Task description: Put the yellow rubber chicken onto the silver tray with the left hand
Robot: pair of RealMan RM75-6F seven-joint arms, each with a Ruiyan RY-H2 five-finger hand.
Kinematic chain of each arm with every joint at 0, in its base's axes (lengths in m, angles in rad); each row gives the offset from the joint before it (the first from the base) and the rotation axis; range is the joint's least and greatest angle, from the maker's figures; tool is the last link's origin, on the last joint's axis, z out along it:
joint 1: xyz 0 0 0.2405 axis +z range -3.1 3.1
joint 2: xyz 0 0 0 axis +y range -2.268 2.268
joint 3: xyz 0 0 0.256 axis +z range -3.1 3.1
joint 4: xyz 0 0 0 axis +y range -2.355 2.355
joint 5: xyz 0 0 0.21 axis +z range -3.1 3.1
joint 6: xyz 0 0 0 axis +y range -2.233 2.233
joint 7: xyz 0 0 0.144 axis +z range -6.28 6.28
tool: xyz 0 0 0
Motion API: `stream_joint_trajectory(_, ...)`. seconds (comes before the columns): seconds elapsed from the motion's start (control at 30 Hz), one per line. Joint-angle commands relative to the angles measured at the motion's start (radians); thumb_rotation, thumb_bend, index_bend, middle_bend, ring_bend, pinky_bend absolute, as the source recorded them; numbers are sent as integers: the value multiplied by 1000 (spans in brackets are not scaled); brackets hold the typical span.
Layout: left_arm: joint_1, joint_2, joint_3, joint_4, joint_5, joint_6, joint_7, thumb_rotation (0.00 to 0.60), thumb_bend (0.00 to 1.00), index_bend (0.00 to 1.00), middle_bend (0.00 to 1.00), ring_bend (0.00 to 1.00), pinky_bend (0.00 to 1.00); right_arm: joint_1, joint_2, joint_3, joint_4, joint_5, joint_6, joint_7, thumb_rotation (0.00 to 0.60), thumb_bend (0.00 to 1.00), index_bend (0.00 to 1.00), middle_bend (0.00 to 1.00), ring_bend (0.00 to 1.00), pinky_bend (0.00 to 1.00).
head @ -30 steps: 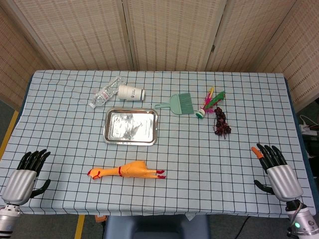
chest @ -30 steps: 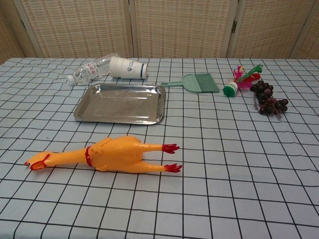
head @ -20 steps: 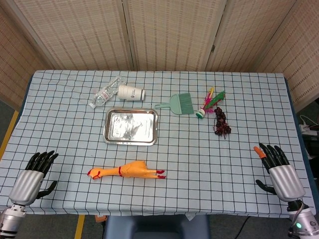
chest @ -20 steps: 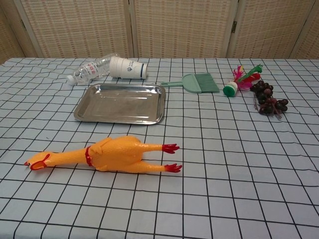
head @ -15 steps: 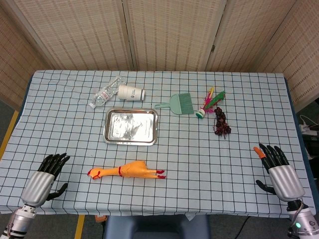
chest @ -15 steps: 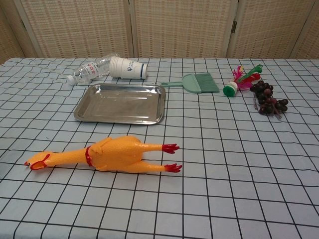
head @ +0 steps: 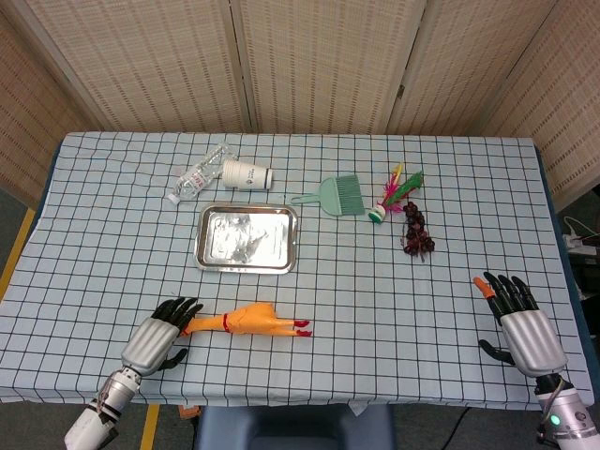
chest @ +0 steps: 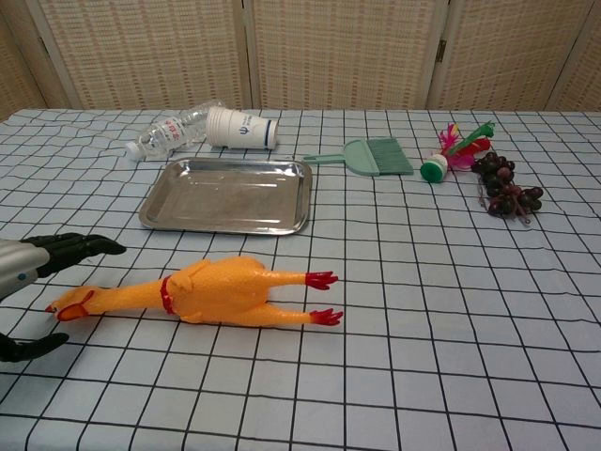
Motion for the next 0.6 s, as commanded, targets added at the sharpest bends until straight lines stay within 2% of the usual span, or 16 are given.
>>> stream_joint_trajectory(0.03, -27, -29, -18, -7, -34, -32, 26, 600, 360, 39, 0, 0, 110, 0, 1, 0, 0, 7, -6, -2, 600, 118, 0, 0, 0, 0)
stream_joint_trajectory(0.13, -44, -57, -28, 18, -60, -49, 44, 600, 358, 89, 0, 0, 111, 0, 4, -1, -2, 10, -11, 2, 600, 118, 0, 0, 0, 0)
stream_joint_trajectory(0.27, -59, -96, -36, 58, -94, -63, 55, 600, 358, 233, 0, 0, 112, 0, 8, 0, -5, 13, -11, 7, 600, 117, 0, 0, 0, 0)
stream_joint_trajectory(0.5, -77, -149, -44, 136, -111, -50, 74, 600, 359, 353, 0, 0, 131, 2, 13, -2, -10, 18, -21, 6, 600, 118, 0, 0, 0, 0)
stream_joint_trajectory(0.6, -73, -179, -50, 171, -100, -6, 72, 600, 366, 481, 51, 22, 160, 1, 17, -3, -14, 19, -21, 3, 600, 118, 0, 0, 0, 0)
